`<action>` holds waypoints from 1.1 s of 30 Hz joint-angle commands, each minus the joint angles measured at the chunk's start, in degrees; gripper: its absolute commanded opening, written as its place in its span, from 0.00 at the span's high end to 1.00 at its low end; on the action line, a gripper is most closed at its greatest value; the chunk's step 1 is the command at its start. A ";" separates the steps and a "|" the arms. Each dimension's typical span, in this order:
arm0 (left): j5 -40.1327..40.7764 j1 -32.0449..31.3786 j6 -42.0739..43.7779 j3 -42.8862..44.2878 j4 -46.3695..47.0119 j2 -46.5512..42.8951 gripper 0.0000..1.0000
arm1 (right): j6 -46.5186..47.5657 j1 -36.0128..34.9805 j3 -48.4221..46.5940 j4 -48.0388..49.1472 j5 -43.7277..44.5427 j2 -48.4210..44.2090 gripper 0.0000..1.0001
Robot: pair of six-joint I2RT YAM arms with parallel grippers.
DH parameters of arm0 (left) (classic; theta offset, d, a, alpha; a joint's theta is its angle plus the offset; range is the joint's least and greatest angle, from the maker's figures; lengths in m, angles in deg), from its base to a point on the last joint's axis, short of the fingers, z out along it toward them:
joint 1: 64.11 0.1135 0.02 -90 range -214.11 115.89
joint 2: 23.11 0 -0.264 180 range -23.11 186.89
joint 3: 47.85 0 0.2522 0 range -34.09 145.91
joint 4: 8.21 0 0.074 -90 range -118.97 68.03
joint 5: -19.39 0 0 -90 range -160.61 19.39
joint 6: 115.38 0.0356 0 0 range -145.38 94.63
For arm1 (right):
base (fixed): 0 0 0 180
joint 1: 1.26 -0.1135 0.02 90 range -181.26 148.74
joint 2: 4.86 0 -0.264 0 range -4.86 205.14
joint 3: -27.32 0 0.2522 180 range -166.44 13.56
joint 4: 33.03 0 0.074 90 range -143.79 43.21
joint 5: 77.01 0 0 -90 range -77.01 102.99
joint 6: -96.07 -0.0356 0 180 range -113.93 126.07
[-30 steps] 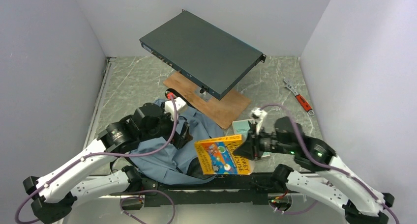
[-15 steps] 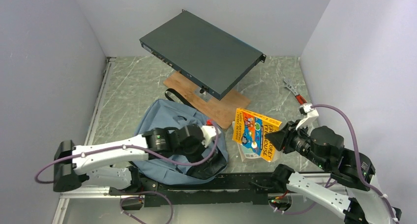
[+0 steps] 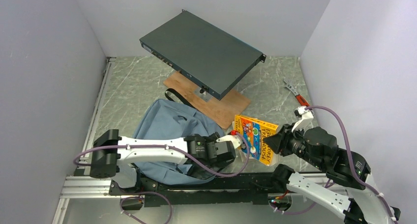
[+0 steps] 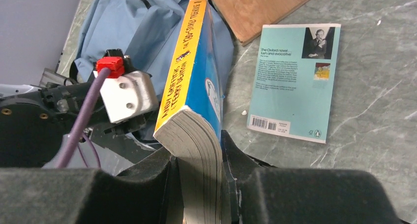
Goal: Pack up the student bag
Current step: Place the book in the student bag.
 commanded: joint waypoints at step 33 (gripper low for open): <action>20.67 2.63 -10.33 -10.70 6.16 -36.15 1.00 | -38.84 0.20 25.85 40.25 -25.74 1.66 1.00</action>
